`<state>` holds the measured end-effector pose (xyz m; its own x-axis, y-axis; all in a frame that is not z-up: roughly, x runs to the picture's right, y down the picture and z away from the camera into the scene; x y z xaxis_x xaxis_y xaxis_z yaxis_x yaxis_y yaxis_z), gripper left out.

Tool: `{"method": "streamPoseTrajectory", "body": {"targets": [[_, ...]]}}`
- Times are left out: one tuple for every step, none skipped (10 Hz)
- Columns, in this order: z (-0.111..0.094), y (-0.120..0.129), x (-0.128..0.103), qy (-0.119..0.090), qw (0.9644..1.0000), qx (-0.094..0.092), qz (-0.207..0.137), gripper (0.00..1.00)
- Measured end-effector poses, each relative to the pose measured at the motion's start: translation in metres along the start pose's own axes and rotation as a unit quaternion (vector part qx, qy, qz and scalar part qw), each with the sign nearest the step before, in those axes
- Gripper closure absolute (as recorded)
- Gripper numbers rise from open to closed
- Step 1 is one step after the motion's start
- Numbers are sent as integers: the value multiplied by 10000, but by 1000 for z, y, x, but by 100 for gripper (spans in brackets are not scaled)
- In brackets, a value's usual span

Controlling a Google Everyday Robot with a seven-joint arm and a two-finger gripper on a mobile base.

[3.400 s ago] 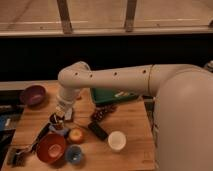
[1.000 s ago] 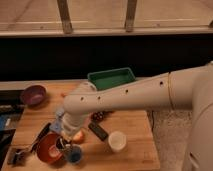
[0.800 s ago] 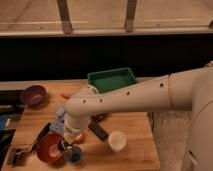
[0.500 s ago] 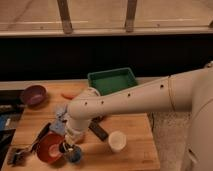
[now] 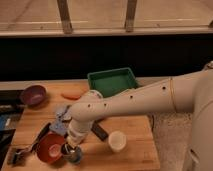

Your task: Stack cups into tray

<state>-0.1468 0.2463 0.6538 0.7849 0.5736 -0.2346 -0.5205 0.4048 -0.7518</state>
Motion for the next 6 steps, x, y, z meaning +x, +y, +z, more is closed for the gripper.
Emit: {"method": "streamPoseTrajectory", "body": {"targets": [[1, -2, 0, -3, 10000, 0, 33, 90], [1, -4, 1, -12, 10000, 6, 59, 81], [1, -6, 2, -19, 10000, 11, 87, 71], [2, -8, 3, -18, 9999, 18, 108, 61], [3, -9, 5, -10, 9999, 33, 127, 48], [4, -10, 6, 0, 9999, 41, 147, 40]]}}
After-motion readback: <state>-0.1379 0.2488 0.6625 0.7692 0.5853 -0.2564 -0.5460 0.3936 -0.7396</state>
